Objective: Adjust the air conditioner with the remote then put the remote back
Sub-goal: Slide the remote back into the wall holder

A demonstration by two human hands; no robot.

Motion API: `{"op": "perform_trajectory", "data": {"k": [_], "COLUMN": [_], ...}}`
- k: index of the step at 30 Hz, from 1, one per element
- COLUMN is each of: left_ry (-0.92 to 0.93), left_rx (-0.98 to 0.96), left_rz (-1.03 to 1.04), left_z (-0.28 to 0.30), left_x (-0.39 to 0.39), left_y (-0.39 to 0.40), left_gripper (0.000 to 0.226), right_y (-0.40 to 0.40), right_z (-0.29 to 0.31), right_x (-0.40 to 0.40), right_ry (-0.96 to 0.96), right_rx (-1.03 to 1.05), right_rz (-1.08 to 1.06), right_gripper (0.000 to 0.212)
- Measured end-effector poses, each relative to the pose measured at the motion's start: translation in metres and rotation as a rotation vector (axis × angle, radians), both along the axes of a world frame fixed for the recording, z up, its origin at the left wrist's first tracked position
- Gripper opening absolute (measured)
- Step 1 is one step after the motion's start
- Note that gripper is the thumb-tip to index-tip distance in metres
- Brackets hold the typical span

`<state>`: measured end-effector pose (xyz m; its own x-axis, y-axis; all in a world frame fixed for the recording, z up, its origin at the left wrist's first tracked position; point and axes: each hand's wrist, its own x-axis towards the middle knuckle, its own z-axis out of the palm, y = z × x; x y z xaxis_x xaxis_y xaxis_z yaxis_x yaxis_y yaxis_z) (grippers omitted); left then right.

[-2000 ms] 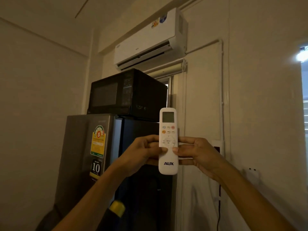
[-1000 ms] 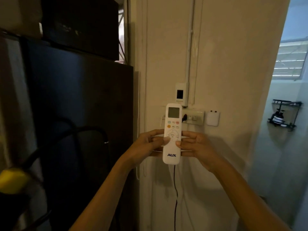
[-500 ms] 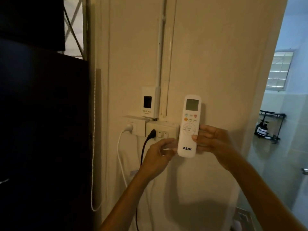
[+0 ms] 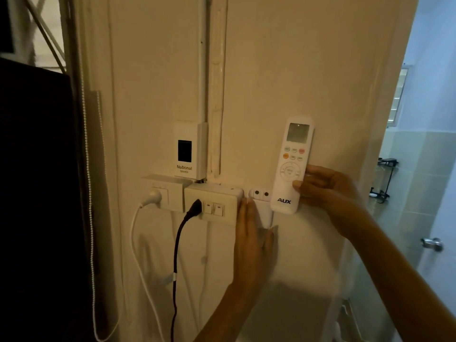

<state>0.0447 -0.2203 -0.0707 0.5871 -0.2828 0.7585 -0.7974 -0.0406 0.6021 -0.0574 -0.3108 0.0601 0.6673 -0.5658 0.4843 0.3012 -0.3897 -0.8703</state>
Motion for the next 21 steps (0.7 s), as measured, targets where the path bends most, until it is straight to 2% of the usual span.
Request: {"op": "perform_trajectory", "data": {"k": [2,4,7,14,21], "left_ry": [-0.060,-0.100,-0.124,-0.126,-0.124], "left_rx": [0.007,0.040,0.069,0.057,0.027], "left_rz": [0.093,0.176,0.223,0.226,0.189], "left_z": [-0.003,-0.001,0.003,-0.003,-0.008], "left_x": [0.006,0.006,0.005,0.008,0.012], "left_y": [-0.010,-0.013,-0.013,-0.018,-0.022], "left_gripper": [0.080,0.071,0.068,0.066,0.067], "right_y": [0.000,0.001,0.006,0.018,0.026], "right_z": [0.003,0.005,0.007,0.007,0.001], "right_x": [0.005,0.012,0.022,0.042,0.051], "right_ry": [-0.020,-0.035,-0.051,-0.072,-0.006], "right_rx": [-0.006,-0.015,-0.052,-0.074,-0.179], "right_rz": [-0.028,-0.062,-0.121,-0.189,-0.247], "right_gripper": [0.046,0.046,0.045,0.046,0.048]}}
